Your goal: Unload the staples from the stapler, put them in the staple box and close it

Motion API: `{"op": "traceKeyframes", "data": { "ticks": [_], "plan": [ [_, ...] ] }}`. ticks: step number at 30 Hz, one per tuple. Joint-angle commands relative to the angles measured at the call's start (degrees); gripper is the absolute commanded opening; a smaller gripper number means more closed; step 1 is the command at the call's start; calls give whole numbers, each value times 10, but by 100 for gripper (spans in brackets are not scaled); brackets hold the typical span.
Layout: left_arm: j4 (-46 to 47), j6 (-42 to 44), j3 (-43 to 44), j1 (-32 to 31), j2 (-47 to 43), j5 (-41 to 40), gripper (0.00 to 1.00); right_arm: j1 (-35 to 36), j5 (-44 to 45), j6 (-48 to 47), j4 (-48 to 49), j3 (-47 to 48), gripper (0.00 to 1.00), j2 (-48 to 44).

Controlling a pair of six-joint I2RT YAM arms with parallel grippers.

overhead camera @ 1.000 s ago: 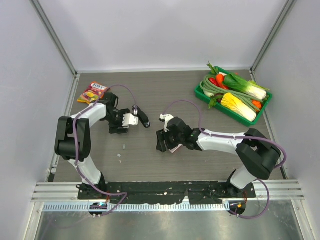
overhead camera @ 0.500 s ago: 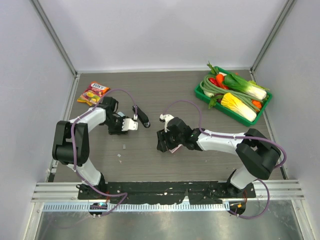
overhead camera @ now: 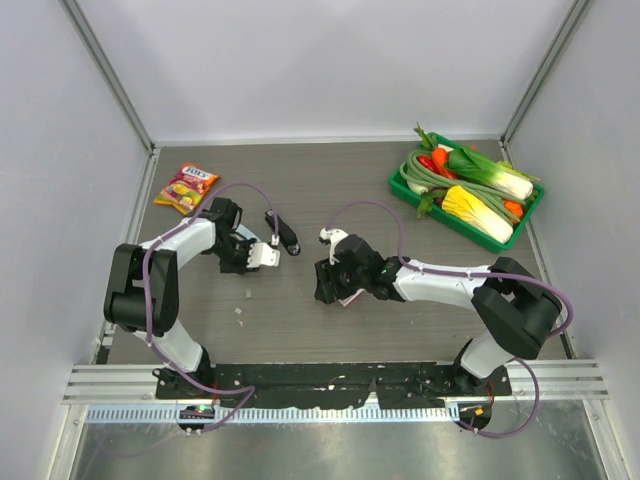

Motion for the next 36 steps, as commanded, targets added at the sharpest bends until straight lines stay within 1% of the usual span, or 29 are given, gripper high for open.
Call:
{"op": "traceKeyframes", "data": {
  "ticks": [1, 4, 6, 11, 13, 16, 20, 22, 24, 26, 27, 29, 32, 33, 34, 36],
  "plan": [
    [-29, -14, -12, -9, -10, 10, 29, 2, 6, -2, -1, 2, 55, -30],
    [-26, -22, -12, -11, -14, 8, 27, 2, 6, -3, -1, 4, 55, -30],
    [-22, -39, -7, -12, -18, 9, 22, 2, 5, -6, -1, 7, 55, -31],
    [-20, -79, 15, -13, -26, 5, 14, 2, 9, -9, -6, 14, 54, -36],
    [-26, -87, 21, -13, -30, 4, 14, 1, 10, -10, -6, 15, 54, -40],
    [-24, -71, 20, -13, -49, 1, 25, 1, 8, -10, -6, 14, 55, -41],
    [-15, -32, 16, -13, -76, 1, 48, 2, 5, -9, -4, 8, 57, -43],
    [-17, -42, 29, -13, -77, -1, 50, 1, 6, -9, -4, 8, 57, -45],
    [-17, -99, 58, -11, -59, -10, 52, 2, 8, -9, -3, 4, 57, -48],
    [-33, -135, 87, -2, -43, -10, 53, 1, 10, -11, -3, 2, 58, -50],
    [-45, -137, 92, 3, -35, -6, 53, 1, 9, -11, -3, 2, 58, -50],
    [-44, -114, 73, 17, -41, 0, 54, 1, 7, -12, -3, 2, 58, -50],
    [-4, -1, 1, 31, -90, -4, 54, 1, 5, -10, -1, -2, 59, -53],
    [10, 61, -14, 33, -102, -4, 54, 1, 5, -11, 0, -3, 58, -55],
    [6, 83, -27, 33, -112, -6, 54, 2, 5, -10, 1, -6, 59, -54],
    [-17, 113, -20, 33, -108, 0, 54, 1, 4, -9, 2, -6, 59, -56]
  ]
}}
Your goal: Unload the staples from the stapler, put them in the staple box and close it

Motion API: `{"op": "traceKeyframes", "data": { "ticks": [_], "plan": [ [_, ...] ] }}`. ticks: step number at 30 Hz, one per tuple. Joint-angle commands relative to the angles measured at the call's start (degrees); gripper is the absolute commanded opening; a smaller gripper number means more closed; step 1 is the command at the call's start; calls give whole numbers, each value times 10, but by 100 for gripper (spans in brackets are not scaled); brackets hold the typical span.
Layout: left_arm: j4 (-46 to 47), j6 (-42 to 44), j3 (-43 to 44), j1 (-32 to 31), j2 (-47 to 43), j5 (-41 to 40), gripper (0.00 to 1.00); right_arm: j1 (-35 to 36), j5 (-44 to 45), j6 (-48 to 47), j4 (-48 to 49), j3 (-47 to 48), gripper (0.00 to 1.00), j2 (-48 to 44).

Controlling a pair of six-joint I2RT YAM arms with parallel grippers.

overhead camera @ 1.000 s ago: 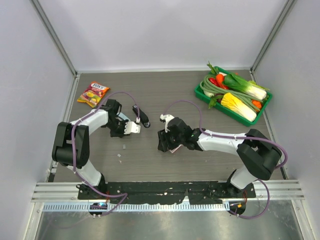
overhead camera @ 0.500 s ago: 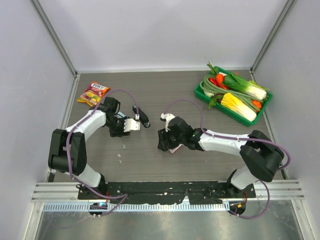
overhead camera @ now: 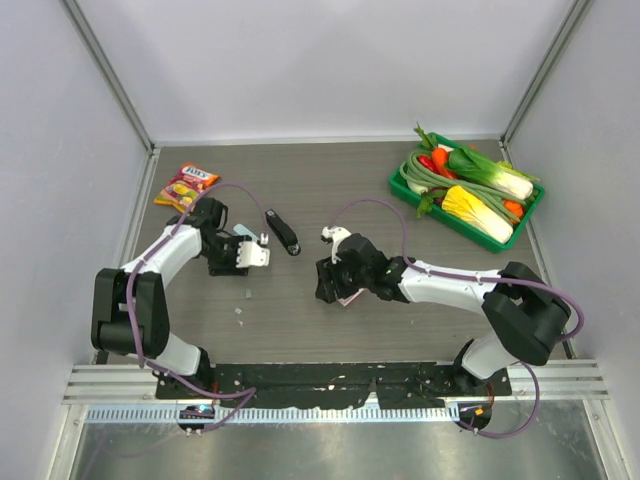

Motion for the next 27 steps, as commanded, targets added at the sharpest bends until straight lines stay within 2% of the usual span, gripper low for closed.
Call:
{"op": "traceKeyframes", "data": {
  "ticks": [1, 10, 14, 21, 27],
  "plan": [
    [-24, 127, 4, 2, -23, 14, 54, 2, 1, -3, 16, -4, 59, -27],
    [-1, 264, -20, -3, -19, -8, 54, 1, 1, 7, 37, -15, 59, -44],
    [38, 360, -62, -4, -31, -19, 54, 1, 3, 5, 36, -15, 59, -52],
    [37, 426, -92, -11, -28, -40, 52, 1, 7, 5, 36, -18, 59, -63],
    [52, 425, -95, -21, -12, -49, 52, 1, 4, 4, 36, -20, 59, -66]
  ]
}}
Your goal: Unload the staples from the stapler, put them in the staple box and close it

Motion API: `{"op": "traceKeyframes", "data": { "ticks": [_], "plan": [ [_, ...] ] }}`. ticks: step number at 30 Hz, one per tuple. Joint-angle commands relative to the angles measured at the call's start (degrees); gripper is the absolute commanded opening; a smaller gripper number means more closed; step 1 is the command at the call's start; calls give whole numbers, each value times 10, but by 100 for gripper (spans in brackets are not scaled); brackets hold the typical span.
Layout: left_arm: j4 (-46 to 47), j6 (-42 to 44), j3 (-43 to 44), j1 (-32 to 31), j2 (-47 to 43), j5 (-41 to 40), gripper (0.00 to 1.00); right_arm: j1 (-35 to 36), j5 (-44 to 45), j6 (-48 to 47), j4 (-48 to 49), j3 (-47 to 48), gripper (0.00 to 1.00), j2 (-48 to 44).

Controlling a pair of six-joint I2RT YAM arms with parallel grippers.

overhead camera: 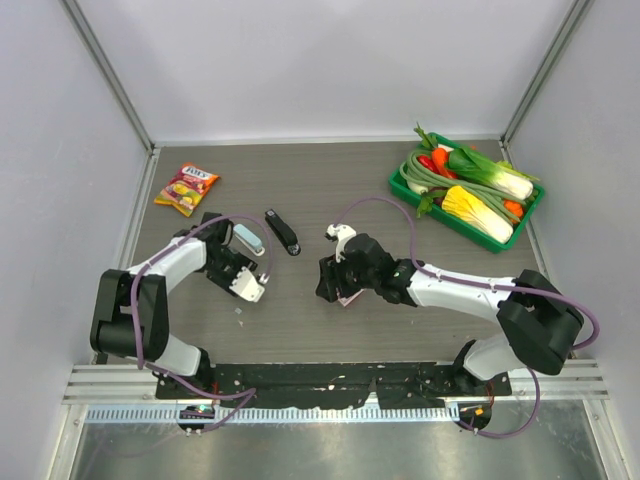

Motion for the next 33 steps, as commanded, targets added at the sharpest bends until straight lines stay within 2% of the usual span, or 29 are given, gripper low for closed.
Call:
{"op": "traceKeyframes", "data": {
  "ticks": [1, 7, 14, 25, 33],
  "plan": [
    [23, 122, -5, -6, 6, -8, 52, 1, 3, 1, 19, 1, 59, -23],
    [26, 163, -5, -12, 23, -26, 51, 1, 0, 2, 20, 2, 59, -24],
    [36, 263, 8, -15, 58, -47, 47, 2, -4, 3, 21, 2, 57, -25],
    [38, 279, 10, -40, 80, -61, 44, 0, -6, 1, 26, -7, 56, -32],
    [45, 269, 2, -75, 87, -56, 37, -2, -6, 6, 30, -13, 55, -40]
  ]
}}
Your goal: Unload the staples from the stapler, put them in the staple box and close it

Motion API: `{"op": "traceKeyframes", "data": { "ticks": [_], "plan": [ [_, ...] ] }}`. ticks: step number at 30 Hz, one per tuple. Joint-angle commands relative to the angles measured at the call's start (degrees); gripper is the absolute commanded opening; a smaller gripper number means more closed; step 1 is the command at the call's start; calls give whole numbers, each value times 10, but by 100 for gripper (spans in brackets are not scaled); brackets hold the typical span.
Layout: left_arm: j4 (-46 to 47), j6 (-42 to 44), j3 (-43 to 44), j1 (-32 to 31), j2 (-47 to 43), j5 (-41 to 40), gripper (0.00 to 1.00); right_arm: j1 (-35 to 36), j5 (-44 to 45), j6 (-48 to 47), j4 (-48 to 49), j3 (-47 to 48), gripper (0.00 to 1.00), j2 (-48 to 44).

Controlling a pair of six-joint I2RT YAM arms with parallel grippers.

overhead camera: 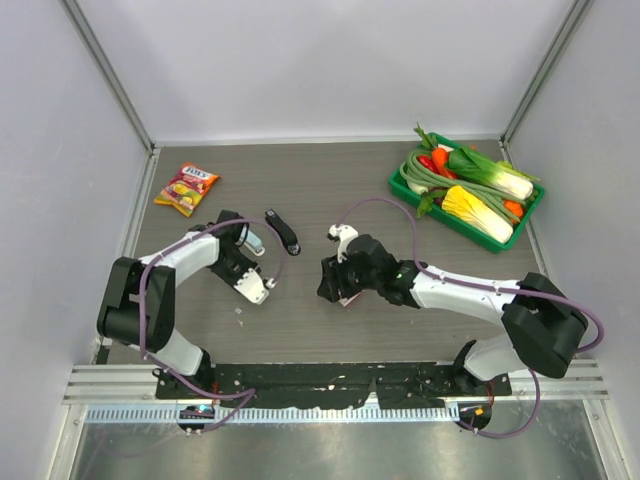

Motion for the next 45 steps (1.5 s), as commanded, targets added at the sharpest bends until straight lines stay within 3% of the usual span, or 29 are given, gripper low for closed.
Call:
{"op": "traceKeyframes", "data": {
  "ticks": [1, 8, 13, 24, 28, 37, 42, 43, 45],
  "plan": [
    [54, 267, -25, -22, 45, 37, 37, -2, -3, 5, 27, -2, 55, -28],
    [60, 240, -19, -34, 54, 36, 35, -3, -4, 5, 27, -8, 54, -31],
    [68, 218, -19, -43, 57, 40, 23, -4, -5, 5, 30, -7, 53, -27],
    [105, 101, -17, -76, 27, 58, 20, -5, -4, 4, 33, -2, 52, -30],
    [101, -16, 29, -90, -5, 77, 19, -7, 4, -2, 25, 5, 52, -39],
    [-44, -459, 241, -115, -69, 198, 21, -40, 9, -10, 6, 13, 54, -117],
    [-33, -641, 252, -116, -127, 253, 22, -68, -29, -9, -22, 20, 59, -169],
    [-20, -727, 264, -116, -135, 253, 22, -72, -40, -9, -23, 21, 60, -187],
    [-34, -804, 295, -114, -141, 285, 22, -74, -48, -9, -25, 27, 62, -201]
  ]
}}
